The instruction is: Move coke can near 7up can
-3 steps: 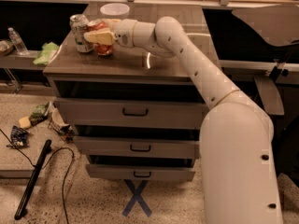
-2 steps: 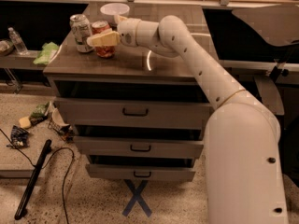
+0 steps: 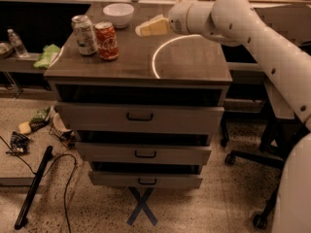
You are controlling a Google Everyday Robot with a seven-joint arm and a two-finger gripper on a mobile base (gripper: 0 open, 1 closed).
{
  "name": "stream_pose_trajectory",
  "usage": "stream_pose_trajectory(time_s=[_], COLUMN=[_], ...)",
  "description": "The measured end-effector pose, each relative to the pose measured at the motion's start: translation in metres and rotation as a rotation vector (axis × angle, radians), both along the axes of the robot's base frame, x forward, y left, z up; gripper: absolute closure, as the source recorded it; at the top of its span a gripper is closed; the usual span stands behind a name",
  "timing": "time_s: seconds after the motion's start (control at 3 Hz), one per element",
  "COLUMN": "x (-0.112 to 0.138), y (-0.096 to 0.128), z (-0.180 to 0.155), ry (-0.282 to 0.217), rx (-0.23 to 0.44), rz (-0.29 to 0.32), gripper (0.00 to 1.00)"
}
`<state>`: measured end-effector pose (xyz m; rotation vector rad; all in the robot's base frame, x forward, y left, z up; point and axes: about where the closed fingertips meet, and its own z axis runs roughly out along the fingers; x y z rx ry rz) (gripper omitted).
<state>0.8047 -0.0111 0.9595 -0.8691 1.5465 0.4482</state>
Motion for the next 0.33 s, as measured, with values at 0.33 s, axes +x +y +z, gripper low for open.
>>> stream_pose_trajectory(time_s=[0.33], x=[-0.0046], y=[-0.0002], z=[0.0070], ry=[-0.006], rx=[-0.013], rz=[-0.004], gripper=[0.00])
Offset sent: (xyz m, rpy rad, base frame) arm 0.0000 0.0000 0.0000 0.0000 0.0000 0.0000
